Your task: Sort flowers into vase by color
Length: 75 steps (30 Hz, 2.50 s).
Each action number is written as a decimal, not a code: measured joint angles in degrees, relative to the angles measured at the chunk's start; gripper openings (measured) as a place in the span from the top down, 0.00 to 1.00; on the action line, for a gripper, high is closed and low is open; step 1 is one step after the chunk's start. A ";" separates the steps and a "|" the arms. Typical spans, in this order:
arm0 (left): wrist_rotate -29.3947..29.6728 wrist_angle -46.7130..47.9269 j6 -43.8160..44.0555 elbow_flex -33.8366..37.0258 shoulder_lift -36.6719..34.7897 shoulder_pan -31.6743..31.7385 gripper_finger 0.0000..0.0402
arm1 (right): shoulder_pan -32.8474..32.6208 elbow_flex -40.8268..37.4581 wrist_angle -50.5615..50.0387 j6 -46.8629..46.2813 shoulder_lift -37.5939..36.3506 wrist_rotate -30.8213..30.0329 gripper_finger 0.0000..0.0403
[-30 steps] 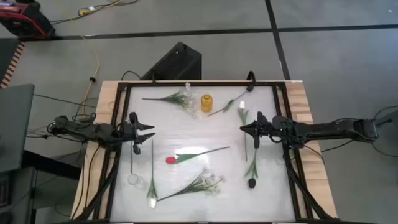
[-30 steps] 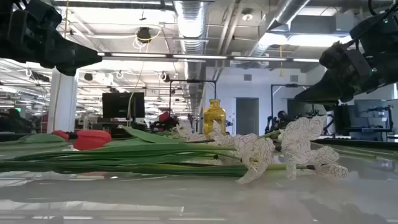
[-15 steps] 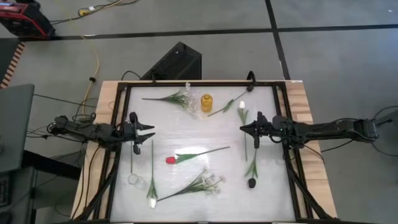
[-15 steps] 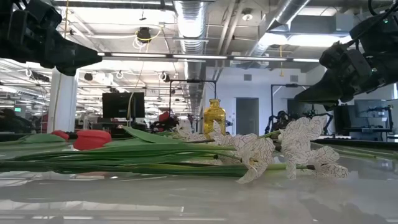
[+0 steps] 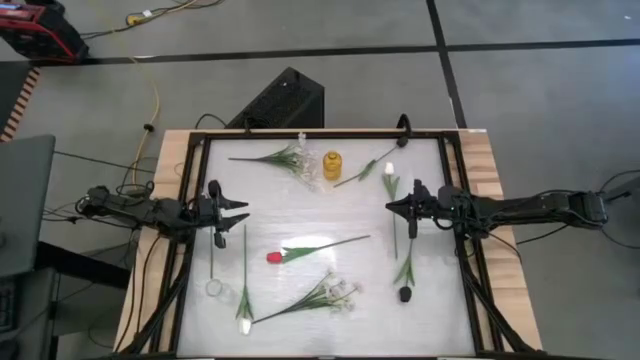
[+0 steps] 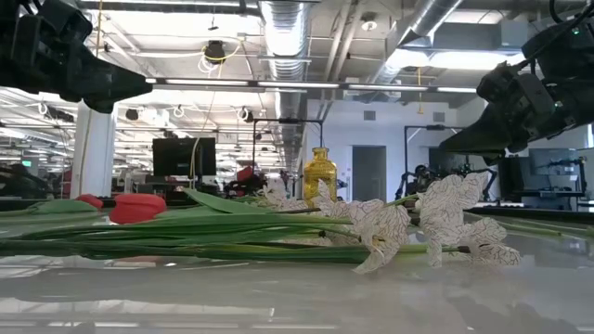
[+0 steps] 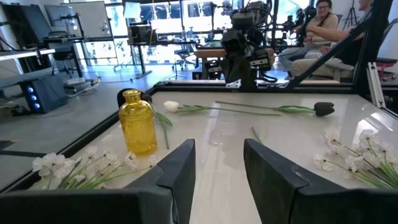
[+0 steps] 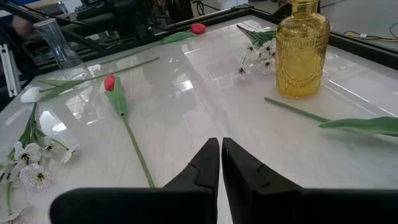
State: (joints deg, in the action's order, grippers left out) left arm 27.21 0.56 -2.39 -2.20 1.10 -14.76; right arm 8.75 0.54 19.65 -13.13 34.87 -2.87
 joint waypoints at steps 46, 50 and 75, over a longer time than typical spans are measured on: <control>-0.34 -1.10 1.95 0.11 0.00 0.00 0.69 | 0.04 0.01 2.02 2.68 0.01 -0.55 0.88; -0.65 -2.91 20.13 0.11 0.00 0.01 0.69 | -0.09 0.59 7.05 -4.86 -0.01 -0.46 0.88; -2.54 -4.63 17.05 1.38 0.39 0.02 0.69 | -19.00 40.87 -58.68 27.15 25.21 9.00 0.88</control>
State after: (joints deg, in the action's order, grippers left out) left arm 24.67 -4.07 14.66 -0.82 1.50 -14.74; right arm -10.25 41.41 -39.04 14.03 60.07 6.13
